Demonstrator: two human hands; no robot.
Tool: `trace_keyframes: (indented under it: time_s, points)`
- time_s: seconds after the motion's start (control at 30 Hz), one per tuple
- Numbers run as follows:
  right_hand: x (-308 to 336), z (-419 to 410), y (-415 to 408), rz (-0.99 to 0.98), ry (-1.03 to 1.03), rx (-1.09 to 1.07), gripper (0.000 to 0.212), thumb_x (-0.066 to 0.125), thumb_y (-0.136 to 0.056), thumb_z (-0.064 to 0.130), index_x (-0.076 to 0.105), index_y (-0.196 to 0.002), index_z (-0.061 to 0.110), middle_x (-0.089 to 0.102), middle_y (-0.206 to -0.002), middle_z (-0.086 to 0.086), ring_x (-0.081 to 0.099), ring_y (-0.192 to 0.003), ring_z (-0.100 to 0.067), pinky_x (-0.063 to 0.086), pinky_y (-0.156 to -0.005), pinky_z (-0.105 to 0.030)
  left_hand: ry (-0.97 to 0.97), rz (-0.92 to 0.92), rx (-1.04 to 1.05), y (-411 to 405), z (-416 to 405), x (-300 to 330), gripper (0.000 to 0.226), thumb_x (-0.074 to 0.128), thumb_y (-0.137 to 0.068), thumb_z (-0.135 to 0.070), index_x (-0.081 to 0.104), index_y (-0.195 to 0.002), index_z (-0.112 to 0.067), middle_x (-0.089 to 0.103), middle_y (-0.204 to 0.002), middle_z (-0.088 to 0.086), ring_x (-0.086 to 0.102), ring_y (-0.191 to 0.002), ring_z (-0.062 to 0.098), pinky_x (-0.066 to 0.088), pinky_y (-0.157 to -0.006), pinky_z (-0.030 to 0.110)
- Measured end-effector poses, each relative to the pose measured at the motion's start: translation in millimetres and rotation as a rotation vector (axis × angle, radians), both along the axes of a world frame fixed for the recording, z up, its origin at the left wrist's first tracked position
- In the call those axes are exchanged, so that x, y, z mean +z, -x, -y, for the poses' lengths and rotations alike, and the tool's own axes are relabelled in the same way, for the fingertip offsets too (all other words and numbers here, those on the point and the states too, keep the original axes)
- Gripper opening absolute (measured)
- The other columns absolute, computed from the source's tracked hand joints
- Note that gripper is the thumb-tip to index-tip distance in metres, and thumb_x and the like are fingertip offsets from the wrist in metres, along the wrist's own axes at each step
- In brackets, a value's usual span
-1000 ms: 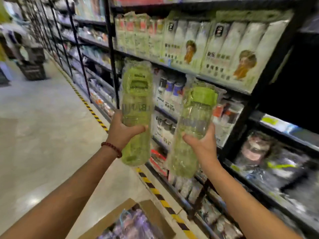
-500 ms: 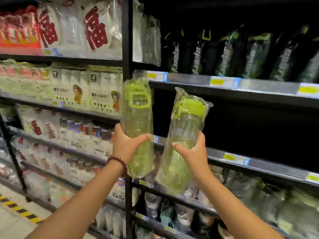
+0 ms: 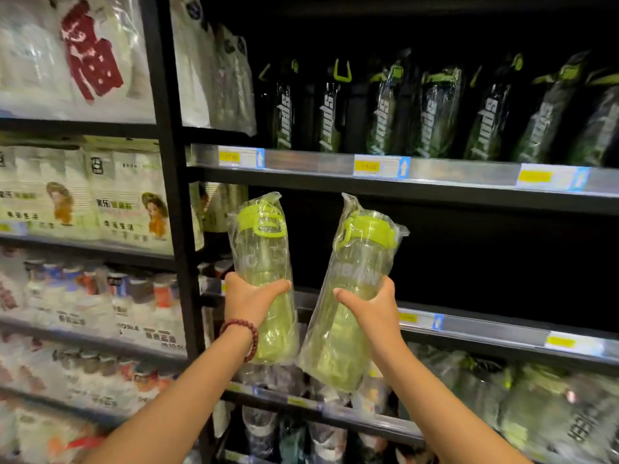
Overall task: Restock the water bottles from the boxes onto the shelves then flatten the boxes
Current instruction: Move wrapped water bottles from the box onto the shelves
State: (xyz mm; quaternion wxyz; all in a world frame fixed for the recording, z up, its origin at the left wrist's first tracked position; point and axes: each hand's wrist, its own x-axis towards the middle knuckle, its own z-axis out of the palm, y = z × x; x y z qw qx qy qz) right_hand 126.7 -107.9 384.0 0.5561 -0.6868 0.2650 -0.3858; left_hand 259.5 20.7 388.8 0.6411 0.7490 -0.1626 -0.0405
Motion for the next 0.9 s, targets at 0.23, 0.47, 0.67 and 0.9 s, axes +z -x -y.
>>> trace_keyframes:
  time_s: [0.23, 0.47, 0.67, 0.9]
  points:
    - [3.9, 14.4, -60.2, 0.006, -0.061, -0.094, 0.076, 0.078, -0.069, 0.034, 0.035, -0.130, 0.023, 0.055, -0.118, 0.001, 0.057, -0.106, -0.020, 0.049, -0.093, -0.047, 0.014, -0.021, -0.072, -65.7, 25.8, 8.5, 0.098, 0.081, -0.068, -0.036, 0.020, -0.139, -0.008, 0.039, -0.137, 0.013, 0.045, -0.119, 0.029, 0.041, -0.088, 0.036]
    - [11.0, 31.6, -106.6, -0.012, -0.106, -0.202, 0.095, 0.077, -0.054, 0.047, 0.033, -0.134, 0.020, 0.053, -0.124, -0.004, 0.056, -0.110, -0.025, 0.049, -0.094, -0.049, 0.031, -0.045, -0.158, -113.5, 51.8, 14.4, 0.089, 0.081, -0.070, -0.034, 0.025, -0.134, -0.007, 0.041, -0.121, 0.006, 0.045, -0.109, 0.022, 0.038, -0.082, 0.032]
    - [13.8, 53.4, -117.1, 0.050, -0.153, -0.249, 0.070, 0.077, -0.068, 0.036, 0.039, -0.125, 0.021, 0.057, -0.112, 0.000, 0.060, -0.100, -0.021, 0.052, -0.089, -0.048, 0.131, -0.135, -0.209, -138.2, 78.1, 19.3, 0.100, 0.080, -0.072, -0.033, 0.015, -0.144, -0.007, 0.032, -0.145, 0.011, 0.036, -0.130, 0.027, 0.035, -0.095, 0.036]
    - [11.6, 80.0, -126.3, 0.088, -0.128, -0.264, 0.066, 0.078, -0.065, 0.037, 0.044, -0.120, 0.024, 0.058, -0.112, 0.001, 0.061, -0.100, -0.018, 0.052, -0.088, -0.045, 0.283, -0.211, -0.187, -142.6, 102.8, 8.2, 0.092, 0.080, -0.071, -0.028, 0.023, -0.141, -0.008, 0.040, -0.130, 0.004, 0.042, -0.121, 0.019, 0.035, -0.092, 0.031]
